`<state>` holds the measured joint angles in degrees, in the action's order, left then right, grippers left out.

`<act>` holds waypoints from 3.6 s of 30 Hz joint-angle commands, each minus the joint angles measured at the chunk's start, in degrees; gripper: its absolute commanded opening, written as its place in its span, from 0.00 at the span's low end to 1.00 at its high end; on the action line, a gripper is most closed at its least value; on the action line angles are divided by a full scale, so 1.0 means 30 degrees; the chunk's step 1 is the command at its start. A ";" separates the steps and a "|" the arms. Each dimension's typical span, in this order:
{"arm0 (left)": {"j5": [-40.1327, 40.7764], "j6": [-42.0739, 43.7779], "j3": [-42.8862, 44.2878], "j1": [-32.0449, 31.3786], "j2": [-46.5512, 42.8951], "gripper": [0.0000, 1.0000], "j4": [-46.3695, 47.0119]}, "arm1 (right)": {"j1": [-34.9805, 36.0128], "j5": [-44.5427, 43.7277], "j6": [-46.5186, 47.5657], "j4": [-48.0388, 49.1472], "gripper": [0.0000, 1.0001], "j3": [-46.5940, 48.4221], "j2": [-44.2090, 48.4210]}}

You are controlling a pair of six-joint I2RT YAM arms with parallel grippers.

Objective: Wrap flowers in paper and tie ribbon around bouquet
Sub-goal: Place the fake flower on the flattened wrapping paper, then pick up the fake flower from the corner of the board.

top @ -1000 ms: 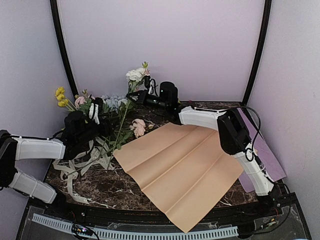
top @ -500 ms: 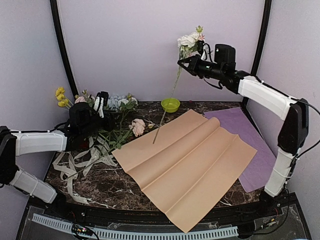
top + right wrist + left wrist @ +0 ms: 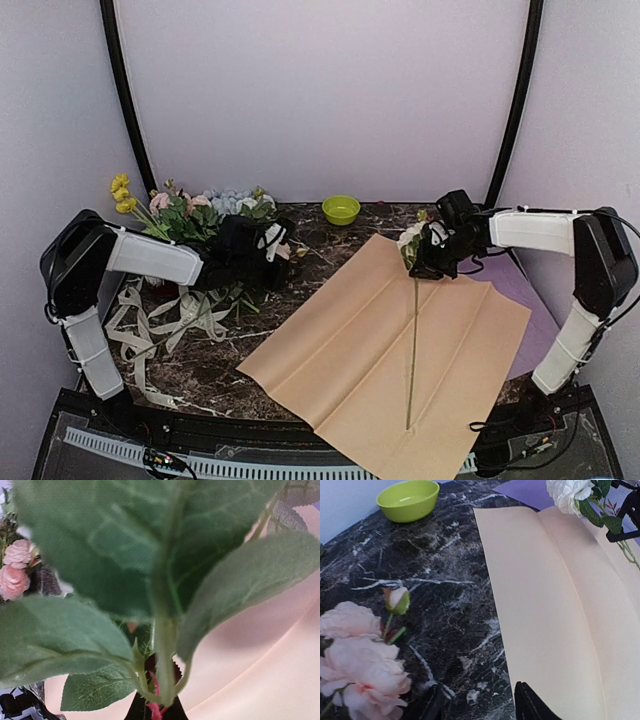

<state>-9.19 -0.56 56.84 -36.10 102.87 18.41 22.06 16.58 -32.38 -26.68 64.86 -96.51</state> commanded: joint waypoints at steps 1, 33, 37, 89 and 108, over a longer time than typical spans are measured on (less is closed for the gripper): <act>0.0630 0.0929 0.1270 -0.0327 0.1609 0.49 -0.2073 | -0.1174 -0.0443 0.0525 0.0800 0.00 -0.1523 0.0636; 0.1010 0.3548 0.4069 -0.2439 0.5367 0.47 -0.5228 | -0.1918 0.4456 0.5280 0.0521 0.00 0.4662 -0.2865; 0.1013 0.3389 0.3931 -0.2420 0.5369 0.46 -0.5198 | -0.0728 0.3091 0.4296 0.0896 0.00 0.4815 -0.3961; 0.2021 0.0797 0.6763 0.0685 0.0098 0.67 -0.8525 | -0.0955 -0.5151 0.3456 0.0727 0.44 0.0263 -0.0839; 0.2022 0.3745 1.0565 0.2777 0.5118 0.78 -1.4109 | -0.0873 -0.4591 0.3821 0.0577 0.44 -0.0169 -0.0527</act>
<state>-3.88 8.62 85.52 -28.03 117.78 -21.58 19.09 2.02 -21.47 -25.39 65.56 -98.87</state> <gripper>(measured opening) 0.800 0.442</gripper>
